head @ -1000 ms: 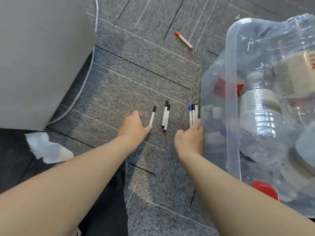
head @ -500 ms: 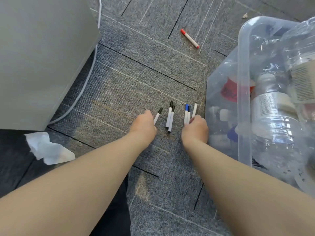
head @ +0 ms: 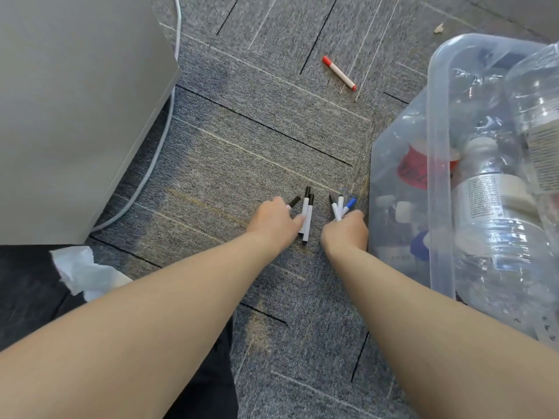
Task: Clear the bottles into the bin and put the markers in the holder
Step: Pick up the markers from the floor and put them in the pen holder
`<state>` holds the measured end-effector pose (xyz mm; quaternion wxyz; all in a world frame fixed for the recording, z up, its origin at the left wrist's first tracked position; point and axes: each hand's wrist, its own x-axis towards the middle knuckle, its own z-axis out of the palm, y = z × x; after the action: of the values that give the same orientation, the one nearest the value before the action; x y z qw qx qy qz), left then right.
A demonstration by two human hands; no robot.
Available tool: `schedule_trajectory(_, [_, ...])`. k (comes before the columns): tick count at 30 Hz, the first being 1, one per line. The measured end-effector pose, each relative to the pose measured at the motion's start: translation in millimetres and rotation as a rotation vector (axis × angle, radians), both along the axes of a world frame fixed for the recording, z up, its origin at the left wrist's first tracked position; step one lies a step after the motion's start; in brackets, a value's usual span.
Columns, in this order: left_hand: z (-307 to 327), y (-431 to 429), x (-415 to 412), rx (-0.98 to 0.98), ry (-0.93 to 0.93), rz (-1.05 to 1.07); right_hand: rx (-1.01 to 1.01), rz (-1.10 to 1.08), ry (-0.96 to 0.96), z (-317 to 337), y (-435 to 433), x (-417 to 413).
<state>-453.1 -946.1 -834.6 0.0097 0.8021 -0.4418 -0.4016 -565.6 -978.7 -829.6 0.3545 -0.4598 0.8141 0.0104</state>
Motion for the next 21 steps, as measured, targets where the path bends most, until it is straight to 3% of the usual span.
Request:
schedule_trajectory(6, [10.3,-9.4,2.3,0.054,0.022,-0.03,0.068,-0.098,0.004,5.3,-6.9,1.5])
schedule_trajectory(13, [7.8,1.9,9.1,0.092,-0.002,0.049,-0.009,0.025,-0.005,4.0,-4.2,4.8])
schedule_trajectory(21, [6.0,14.8,22.4,0.207,-0.077,-0.142,0.075,0.104,0.015,-3.1,-12.3,-0.3])
